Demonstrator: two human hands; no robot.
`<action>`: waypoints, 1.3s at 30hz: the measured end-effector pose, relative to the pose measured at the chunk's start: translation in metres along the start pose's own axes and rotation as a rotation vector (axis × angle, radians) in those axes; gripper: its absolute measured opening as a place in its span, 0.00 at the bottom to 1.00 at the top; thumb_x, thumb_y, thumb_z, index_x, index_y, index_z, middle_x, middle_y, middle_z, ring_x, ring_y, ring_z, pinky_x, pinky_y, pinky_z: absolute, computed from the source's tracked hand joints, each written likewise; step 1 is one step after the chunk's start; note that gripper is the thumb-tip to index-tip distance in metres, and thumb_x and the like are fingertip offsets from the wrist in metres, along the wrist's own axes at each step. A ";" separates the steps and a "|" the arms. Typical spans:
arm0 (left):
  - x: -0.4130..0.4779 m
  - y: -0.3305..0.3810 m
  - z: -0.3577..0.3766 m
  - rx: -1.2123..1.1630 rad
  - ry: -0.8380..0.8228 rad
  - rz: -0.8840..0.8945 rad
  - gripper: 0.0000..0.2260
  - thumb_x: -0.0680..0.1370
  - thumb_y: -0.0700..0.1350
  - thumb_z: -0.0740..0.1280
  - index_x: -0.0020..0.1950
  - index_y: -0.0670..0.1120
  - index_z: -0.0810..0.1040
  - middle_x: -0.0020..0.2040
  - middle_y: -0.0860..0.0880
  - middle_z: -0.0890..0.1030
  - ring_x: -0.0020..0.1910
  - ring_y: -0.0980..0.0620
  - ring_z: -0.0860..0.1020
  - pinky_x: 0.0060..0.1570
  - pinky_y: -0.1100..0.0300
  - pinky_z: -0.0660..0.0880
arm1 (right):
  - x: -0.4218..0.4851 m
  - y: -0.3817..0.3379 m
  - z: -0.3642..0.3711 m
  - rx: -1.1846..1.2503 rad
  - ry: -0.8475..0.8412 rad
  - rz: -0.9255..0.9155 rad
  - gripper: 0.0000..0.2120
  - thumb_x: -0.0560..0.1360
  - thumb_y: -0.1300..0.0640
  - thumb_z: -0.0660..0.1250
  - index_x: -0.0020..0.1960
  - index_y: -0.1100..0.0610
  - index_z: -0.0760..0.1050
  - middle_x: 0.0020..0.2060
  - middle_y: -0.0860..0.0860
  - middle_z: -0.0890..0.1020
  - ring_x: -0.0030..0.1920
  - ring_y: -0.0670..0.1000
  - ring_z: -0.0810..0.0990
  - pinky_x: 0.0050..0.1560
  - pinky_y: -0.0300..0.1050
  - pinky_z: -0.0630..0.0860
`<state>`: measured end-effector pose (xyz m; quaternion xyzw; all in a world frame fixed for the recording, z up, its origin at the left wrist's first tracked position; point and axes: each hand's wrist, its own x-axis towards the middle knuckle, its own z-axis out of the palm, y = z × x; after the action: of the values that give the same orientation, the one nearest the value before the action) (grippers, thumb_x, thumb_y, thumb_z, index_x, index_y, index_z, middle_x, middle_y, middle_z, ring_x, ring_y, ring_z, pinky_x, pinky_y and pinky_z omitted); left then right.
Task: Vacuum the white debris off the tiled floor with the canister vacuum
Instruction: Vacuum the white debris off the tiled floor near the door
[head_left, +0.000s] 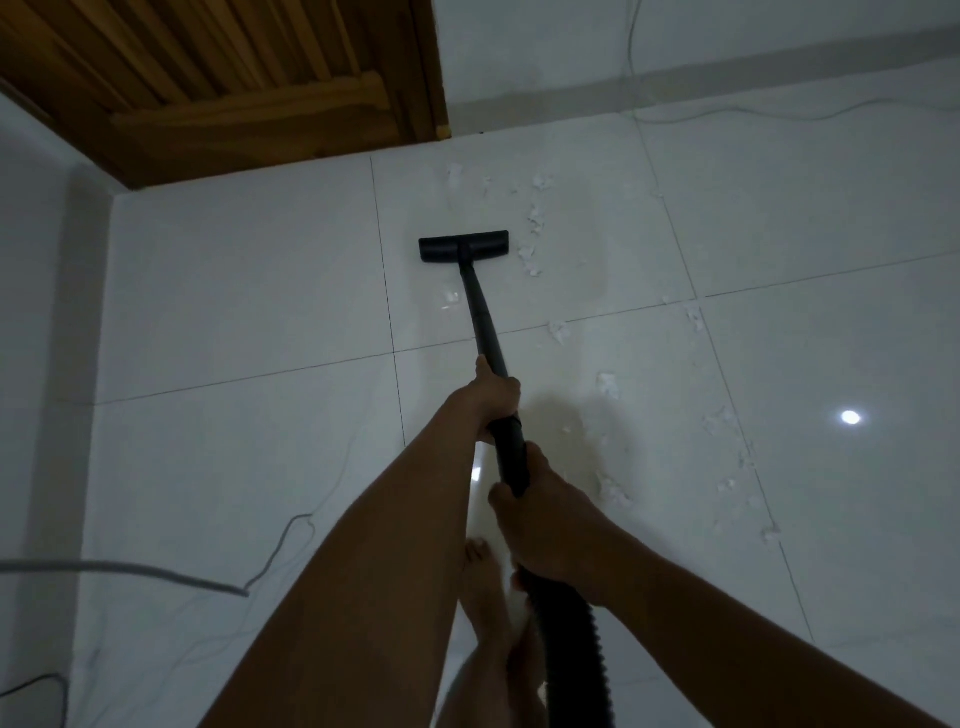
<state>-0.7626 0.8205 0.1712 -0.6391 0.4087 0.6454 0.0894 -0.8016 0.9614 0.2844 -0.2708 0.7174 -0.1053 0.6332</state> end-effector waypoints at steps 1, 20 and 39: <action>0.002 0.004 0.000 -0.007 0.006 -0.002 0.32 0.83 0.44 0.57 0.80 0.57 0.40 0.62 0.36 0.75 0.40 0.46 0.77 0.32 0.54 0.77 | 0.003 -0.002 -0.004 0.012 -0.004 0.004 0.27 0.85 0.52 0.58 0.81 0.45 0.52 0.52 0.59 0.79 0.40 0.55 0.81 0.50 0.55 0.85; 0.065 0.037 -0.031 -0.015 0.004 0.082 0.32 0.84 0.49 0.57 0.80 0.58 0.37 0.59 0.42 0.73 0.41 0.48 0.76 0.36 0.53 0.77 | 0.072 -0.034 -0.011 0.097 0.013 0.049 0.30 0.86 0.51 0.57 0.82 0.41 0.46 0.56 0.61 0.80 0.25 0.49 0.78 0.21 0.36 0.73; 0.109 0.077 -0.054 -0.003 0.018 0.115 0.33 0.84 0.49 0.56 0.79 0.59 0.35 0.62 0.45 0.72 0.42 0.49 0.75 0.35 0.56 0.75 | 0.118 -0.066 -0.027 0.112 0.040 0.027 0.29 0.86 0.52 0.56 0.80 0.39 0.45 0.51 0.58 0.81 0.27 0.50 0.79 0.23 0.38 0.74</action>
<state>-0.7891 0.6915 0.1131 -0.6203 0.4445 0.6445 0.0474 -0.8166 0.8402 0.2214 -0.2228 0.7267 -0.1422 0.6341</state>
